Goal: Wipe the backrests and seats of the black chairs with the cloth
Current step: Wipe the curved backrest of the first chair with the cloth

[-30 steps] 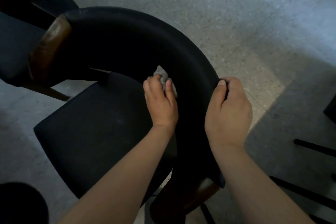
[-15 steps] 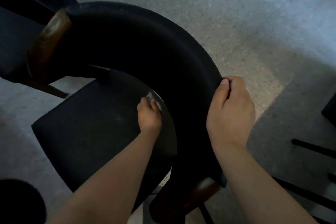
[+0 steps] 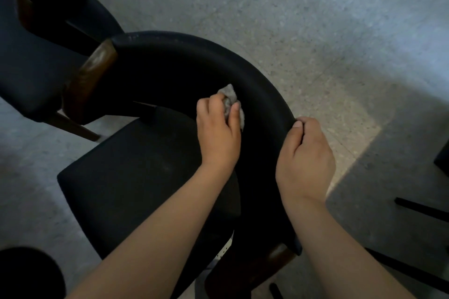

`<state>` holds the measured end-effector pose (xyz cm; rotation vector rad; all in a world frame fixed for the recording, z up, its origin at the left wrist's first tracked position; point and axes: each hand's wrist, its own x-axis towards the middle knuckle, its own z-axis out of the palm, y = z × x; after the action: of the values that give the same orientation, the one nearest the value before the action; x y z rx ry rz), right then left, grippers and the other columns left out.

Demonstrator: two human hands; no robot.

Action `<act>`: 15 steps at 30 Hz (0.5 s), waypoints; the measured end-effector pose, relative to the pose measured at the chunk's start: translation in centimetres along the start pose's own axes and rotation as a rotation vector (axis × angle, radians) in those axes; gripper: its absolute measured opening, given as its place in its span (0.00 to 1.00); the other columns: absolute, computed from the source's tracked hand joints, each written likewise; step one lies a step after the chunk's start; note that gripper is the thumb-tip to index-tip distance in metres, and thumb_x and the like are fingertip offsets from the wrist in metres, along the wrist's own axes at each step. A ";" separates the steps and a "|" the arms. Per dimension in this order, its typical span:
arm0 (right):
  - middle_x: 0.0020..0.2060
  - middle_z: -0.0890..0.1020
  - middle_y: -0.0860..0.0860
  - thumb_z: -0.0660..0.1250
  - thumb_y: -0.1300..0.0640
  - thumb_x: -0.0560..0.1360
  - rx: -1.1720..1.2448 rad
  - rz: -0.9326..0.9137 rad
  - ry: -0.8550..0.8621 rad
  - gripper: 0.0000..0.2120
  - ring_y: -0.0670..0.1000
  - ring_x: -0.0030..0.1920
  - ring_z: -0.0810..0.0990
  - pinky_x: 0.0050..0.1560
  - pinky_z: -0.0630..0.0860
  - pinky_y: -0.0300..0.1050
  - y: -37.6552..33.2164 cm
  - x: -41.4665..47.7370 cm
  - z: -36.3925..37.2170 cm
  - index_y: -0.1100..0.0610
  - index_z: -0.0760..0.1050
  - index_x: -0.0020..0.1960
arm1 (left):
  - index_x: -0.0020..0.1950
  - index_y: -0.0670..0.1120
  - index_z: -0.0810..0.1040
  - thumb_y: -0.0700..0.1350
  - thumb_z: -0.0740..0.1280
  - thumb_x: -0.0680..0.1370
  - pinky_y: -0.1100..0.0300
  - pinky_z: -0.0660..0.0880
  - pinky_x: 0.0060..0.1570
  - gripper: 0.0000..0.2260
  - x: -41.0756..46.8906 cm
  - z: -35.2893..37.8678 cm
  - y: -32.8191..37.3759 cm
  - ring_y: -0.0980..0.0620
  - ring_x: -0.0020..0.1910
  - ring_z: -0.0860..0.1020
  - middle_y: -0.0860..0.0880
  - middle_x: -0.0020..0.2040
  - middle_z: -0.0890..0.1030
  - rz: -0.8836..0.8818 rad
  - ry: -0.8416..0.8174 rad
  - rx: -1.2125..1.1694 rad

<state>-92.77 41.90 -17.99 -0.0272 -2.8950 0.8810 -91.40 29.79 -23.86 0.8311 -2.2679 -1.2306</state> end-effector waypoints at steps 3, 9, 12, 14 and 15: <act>0.37 0.74 0.45 0.54 0.55 0.82 -0.001 0.006 -0.009 0.10 0.43 0.33 0.68 0.34 0.58 0.30 0.2 0.0 0.0 0.55 0.74 0.50 | 0.58 0.41 0.72 0.55 0.54 0.81 0.50 0.74 0.46 0.18 0.3 1.3 -0.8 0.47 0.48 0.74 0.45 0.53 0.70 -0.051 0.058 -0.007; 0.36 0.73 0.45 0.55 0.55 0.82 -0.013 0.002 -0.005 0.10 0.40 0.31 0.66 0.33 0.57 0.30 0.1 0.0 0.0 0.55 0.74 0.50 | 0.57 0.41 0.70 0.47 0.57 0.83 0.47 0.75 0.48 0.11 -0.1 1.5 -3.0 0.48 0.46 0.74 0.47 0.51 0.70 -0.203 0.029 -0.015; 0.36 0.72 0.44 0.54 0.55 0.82 -0.021 0.007 -0.012 0.10 0.38 0.32 0.67 0.34 0.57 0.30 0.1 0.0 0.0 0.54 0.74 0.50 | 0.57 0.40 0.70 0.47 0.57 0.84 0.48 0.74 0.49 0.11 -0.3 1.1 -4.4 0.44 0.48 0.75 0.42 0.53 0.72 -0.300 -0.067 0.018; 0.35 0.72 0.44 0.54 0.55 0.82 -0.022 0.010 -0.013 0.10 0.37 0.32 0.67 0.34 0.57 0.30 0.1 0.0 0.1 0.54 0.73 0.49 | 0.58 0.40 0.70 0.47 0.57 0.84 0.52 0.71 0.49 0.12 -0.4 0.8 -5.7 0.42 0.50 0.75 0.40 0.56 0.72 -0.434 -0.153 0.062; 0.35 0.72 0.44 0.54 0.55 0.82 -0.022 0.012 -0.015 0.10 0.38 0.32 0.67 0.34 0.57 0.31 0.1 0.0 0.1 0.54 0.73 0.49 | 0.59 0.39 0.70 0.48 0.56 0.84 0.53 0.70 0.48 0.12 -0.6 0.5 -6.4 0.41 0.51 0.75 0.40 0.57 0.72 -0.499 -0.193 0.082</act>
<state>-92.80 41.94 -18.09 -0.0407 -2.9218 0.8547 -89.38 27.74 -29.57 1.4273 -2.3537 -1.4869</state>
